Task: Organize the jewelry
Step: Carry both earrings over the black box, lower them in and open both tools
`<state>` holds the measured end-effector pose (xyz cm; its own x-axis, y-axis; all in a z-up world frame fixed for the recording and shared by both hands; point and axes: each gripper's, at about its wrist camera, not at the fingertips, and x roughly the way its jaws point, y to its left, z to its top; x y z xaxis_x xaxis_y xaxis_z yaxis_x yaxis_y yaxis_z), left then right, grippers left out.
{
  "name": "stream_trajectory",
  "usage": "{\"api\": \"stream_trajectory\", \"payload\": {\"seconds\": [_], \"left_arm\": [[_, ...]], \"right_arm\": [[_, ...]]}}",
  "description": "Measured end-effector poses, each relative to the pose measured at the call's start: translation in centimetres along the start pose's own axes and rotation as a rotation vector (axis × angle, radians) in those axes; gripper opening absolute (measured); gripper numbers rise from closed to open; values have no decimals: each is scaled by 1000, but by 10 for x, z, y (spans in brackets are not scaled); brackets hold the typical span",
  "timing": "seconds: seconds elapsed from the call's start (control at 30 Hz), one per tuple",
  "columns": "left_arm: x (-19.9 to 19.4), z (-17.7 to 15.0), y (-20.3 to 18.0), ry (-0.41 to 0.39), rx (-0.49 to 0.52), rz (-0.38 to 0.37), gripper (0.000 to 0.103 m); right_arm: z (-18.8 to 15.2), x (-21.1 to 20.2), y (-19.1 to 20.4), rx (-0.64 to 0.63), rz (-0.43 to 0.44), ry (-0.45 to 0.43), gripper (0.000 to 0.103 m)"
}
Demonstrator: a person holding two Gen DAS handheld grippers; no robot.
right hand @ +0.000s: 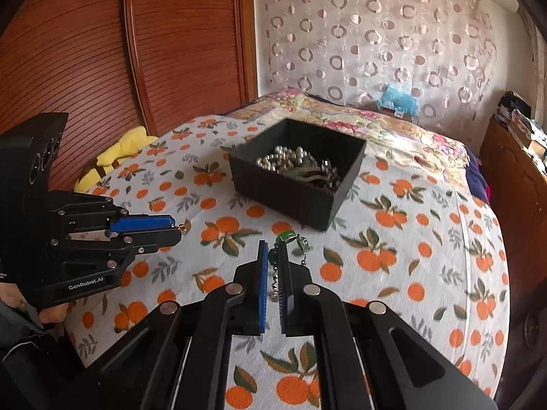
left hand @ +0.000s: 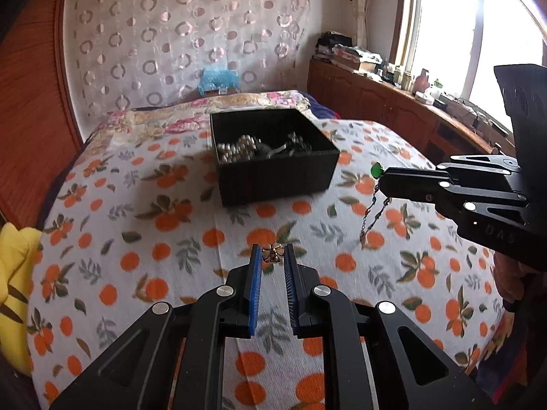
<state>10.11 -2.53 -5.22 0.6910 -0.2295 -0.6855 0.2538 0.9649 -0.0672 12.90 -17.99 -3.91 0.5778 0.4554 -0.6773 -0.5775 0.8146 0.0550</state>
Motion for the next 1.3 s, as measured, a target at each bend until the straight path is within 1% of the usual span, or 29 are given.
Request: {"api": "stream_trajectory", "payload": {"seconds": [0.2,0.4,0.53,0.8,0.9,1.07,1.3], "left_arm": [[0,26,6,-36,4,-5,12],[9,53,16,-56,-1,-14,12],[18,68,20,-58,5,-11,12],[41,84,29,-42,11,-6,12],[48,87,30,-35,11,-8,12],[56,92,30,-30,16,-6,12],[69,107,30,-33,27,13,12]], "right_arm": [[27,-7,-9,-8,30,-56,6],[64,-5,-25,-14,45,-105,6],[88,8,-40,-18,46,-120,6],[118,42,-66,11,51,-132,6],[123,56,-72,14,49,-118,7],[119,77,-82,41,62,-76,10],[109,74,-92,58,45,-74,10]]}}
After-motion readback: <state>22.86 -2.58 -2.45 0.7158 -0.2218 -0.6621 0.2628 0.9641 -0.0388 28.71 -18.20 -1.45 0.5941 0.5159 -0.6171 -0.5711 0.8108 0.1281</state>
